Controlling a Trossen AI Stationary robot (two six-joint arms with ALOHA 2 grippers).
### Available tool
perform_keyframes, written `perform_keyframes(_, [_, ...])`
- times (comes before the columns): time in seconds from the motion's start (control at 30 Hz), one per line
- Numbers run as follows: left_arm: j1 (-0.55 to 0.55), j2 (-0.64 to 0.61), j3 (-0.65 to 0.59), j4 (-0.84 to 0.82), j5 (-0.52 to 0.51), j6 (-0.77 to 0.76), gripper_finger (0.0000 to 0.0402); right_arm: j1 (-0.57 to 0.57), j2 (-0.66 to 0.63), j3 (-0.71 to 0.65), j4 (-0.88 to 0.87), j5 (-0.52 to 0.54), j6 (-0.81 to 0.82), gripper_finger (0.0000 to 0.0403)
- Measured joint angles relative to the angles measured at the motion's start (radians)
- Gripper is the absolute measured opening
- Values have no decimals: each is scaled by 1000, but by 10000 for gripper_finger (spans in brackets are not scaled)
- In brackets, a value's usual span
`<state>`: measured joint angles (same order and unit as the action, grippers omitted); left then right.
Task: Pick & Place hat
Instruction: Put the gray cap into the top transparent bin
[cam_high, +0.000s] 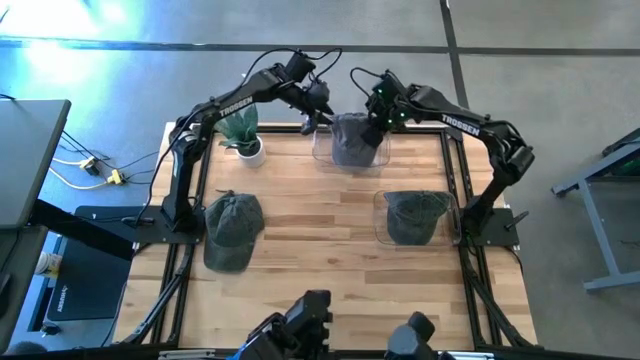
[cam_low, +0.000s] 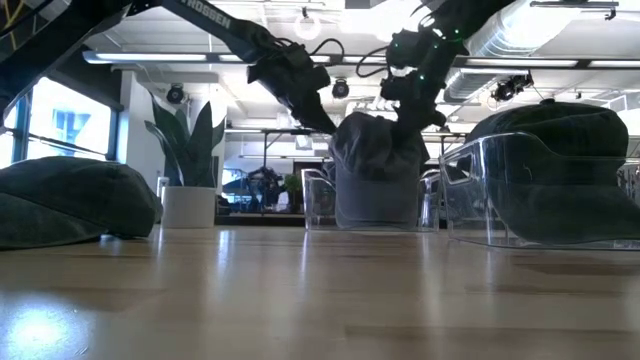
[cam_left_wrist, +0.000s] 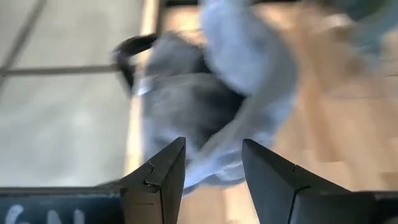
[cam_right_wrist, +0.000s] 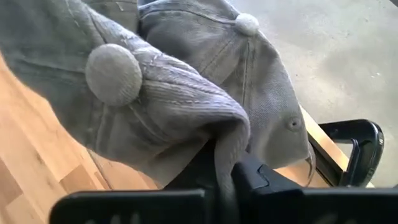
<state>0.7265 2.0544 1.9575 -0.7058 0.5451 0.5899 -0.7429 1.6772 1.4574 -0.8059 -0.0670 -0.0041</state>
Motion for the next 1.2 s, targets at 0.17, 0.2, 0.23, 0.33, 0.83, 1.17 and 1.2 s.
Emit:
perform_keyframes(0.17, [0,0,0,51,-127,-79,153,-36,0,0,2,-101,-75,59])
perform_keyframes(0.2, [1,0,0,63,-113,-106,153,-44,0,0,3,-133,-81,74])
perform_keyframes(0.23, [1,0,1,70,-89,-129,153,-54,0,0,3,-164,-87,91])
perform_keyframes(0.33, [1,-1,18,67,32,-196,153,-90,-13,0,-12,-233,-104,148])
perform_keyframes(0.83, [-123,35,56,142,-23,-171,155,-115,-64,2,82,-382,-384,230])
perform_keyframes(1.17, [-158,50,60,57,110,-124,154,-102,-19,1,-34,-816,-359,21])
perform_keyframes(1.2, [-156,37,59,36,154,-124,154,-105,-19,1,-46,-885,-357,13])
